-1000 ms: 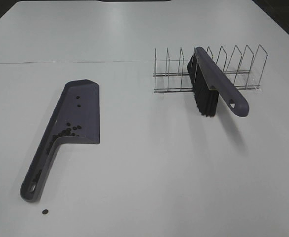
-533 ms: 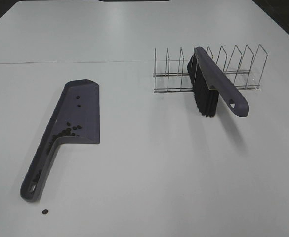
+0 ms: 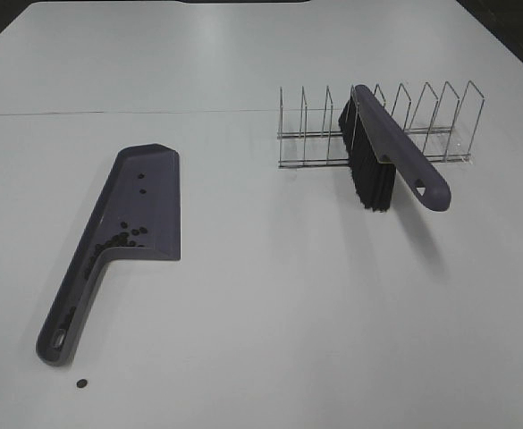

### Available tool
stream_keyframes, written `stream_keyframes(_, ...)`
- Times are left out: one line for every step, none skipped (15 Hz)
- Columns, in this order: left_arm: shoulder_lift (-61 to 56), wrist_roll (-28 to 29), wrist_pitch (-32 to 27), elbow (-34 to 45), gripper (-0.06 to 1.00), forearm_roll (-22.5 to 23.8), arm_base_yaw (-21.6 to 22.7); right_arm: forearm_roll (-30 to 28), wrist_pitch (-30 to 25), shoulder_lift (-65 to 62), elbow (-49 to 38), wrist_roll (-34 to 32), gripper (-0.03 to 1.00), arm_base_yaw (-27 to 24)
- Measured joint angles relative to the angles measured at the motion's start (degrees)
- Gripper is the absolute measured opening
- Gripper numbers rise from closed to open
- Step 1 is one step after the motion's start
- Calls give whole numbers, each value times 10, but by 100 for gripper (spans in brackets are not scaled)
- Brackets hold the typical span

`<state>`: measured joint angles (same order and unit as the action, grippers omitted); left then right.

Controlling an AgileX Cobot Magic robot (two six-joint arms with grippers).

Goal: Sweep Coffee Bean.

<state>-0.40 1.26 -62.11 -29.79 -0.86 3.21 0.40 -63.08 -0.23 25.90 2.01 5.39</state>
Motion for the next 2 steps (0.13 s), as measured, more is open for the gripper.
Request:
stream_keyframes(0, 0, 0, 0, 65, 0, 0, -1, 0, 0, 0, 0, 63, 0)
stream_keyframes(0, 0, 0, 0, 65, 0, 0, -1, 0, 0, 0, 0, 63, 0)
